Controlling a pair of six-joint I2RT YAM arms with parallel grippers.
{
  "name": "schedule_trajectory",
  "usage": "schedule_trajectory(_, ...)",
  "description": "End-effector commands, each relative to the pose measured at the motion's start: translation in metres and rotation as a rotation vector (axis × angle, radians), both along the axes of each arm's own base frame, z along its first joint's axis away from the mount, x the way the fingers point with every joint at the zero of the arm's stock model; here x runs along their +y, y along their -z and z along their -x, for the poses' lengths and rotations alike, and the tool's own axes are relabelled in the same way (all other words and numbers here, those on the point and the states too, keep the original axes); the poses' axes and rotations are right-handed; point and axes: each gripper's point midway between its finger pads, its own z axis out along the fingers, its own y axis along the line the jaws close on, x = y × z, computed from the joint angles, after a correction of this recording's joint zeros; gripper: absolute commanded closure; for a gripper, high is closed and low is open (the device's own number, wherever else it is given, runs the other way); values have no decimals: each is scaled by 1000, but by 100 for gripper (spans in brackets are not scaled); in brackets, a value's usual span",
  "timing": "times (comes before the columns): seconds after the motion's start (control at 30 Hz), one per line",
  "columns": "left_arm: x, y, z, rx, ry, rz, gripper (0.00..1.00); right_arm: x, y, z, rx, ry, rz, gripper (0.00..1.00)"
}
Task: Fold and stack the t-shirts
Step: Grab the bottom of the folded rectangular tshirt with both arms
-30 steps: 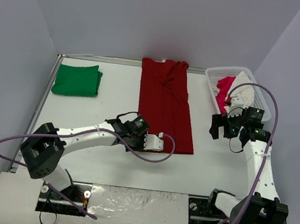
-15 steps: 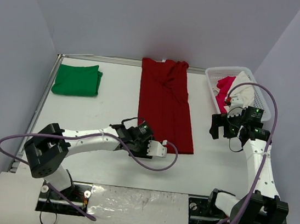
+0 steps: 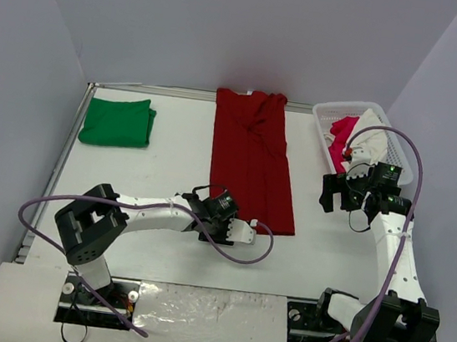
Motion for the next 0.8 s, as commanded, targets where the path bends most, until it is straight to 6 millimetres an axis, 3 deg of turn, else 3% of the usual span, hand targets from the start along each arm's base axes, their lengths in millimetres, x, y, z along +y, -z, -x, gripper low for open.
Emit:
schedule_trajectory(0.0,4,9,-4,-5,2,-45,60,1,-15,-5,-44,-9,5,0)
schedule_trajectory(0.17,3,10,-2,11,-6,-46,60,1,-14,-5,-38,-8,5,0)
schedule_trajectory(0.53,11,20,-2,55,-42,-96,97,2,-15,-5,-44,-16,6,0)
schedule_trajectory(0.67,13,16,-1,95,-51,-76,98,3,-12,-6,-31,-17,4,0)
schedule_trajectory(0.77,12,0,0,96,-31,-34,98,13,-13,-2,-35,-84,0,0)
